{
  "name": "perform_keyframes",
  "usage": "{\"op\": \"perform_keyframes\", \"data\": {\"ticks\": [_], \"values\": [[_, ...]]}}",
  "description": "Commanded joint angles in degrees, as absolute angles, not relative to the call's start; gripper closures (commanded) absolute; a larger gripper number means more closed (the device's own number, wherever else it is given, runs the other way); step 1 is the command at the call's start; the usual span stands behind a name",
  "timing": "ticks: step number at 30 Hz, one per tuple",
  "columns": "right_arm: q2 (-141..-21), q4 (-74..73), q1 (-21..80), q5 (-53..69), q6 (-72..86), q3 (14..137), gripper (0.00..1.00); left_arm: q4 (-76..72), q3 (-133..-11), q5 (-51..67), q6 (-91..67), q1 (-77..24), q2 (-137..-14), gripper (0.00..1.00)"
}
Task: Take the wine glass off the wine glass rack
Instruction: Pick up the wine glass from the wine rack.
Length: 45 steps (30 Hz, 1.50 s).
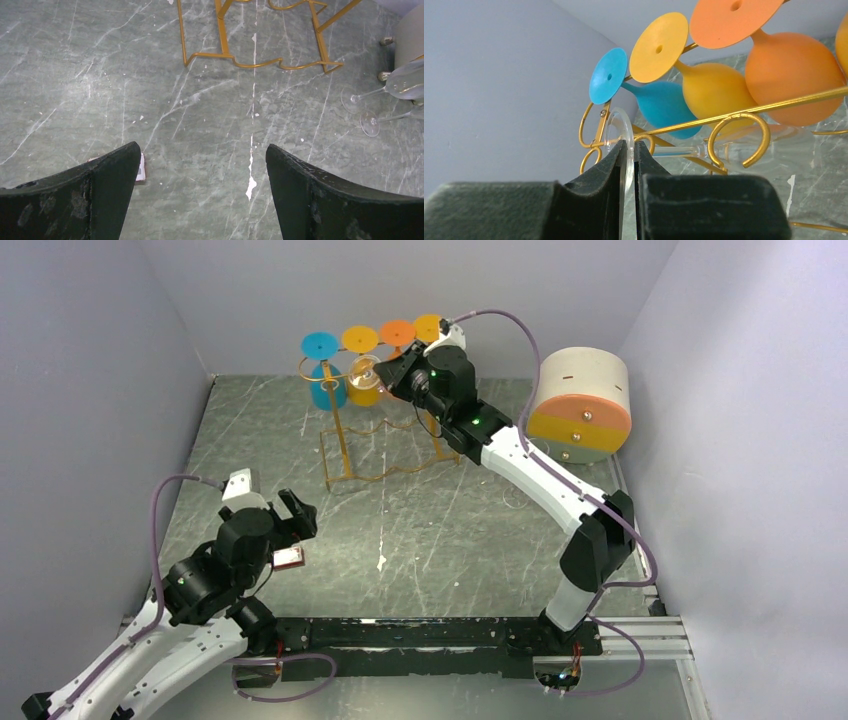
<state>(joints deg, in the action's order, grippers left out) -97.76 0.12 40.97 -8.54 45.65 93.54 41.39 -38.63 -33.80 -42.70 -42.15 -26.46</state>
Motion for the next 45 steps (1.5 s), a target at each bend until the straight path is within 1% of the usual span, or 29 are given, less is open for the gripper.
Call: {"op": "perform_keyframes", "data": {"ticks": [1,2,16,25,36,45], "values": [[-94.9,0.7,39.81,-6.92,47.49,93.35,0.99,40.59,-38.51,-33.75,-42.71,-42.15,-25.32,0.0],[-94.72,0.92,39.55,-6.42,48.0,93.17,1.0,40.6,-38.5,-33.79,-42.76,-42.21,-25.24,0.0],[-93.28,4.68,36.76,3.97,54.3,91.57,1.0,40.84,-38.62,-33.44,-42.89,-42.25,-26.4,0.0],[-95.42,8.61,34.86,13.34,59.07,90.95,1.0,40.73,-38.7,-33.53,-42.72,-42.21,-26.68,0.0],[-95.58,7.72,34.7,17.41,58.36,90.75,1.0,40.75,-39.02,-33.57,-42.45,-42.24,-27.92,0.0],[-92.84,6.84,34.7,15.14,56.82,87.41,1.0,40.68,-38.88,-33.49,-42.45,-42.26,-28.13,0.0]]}}
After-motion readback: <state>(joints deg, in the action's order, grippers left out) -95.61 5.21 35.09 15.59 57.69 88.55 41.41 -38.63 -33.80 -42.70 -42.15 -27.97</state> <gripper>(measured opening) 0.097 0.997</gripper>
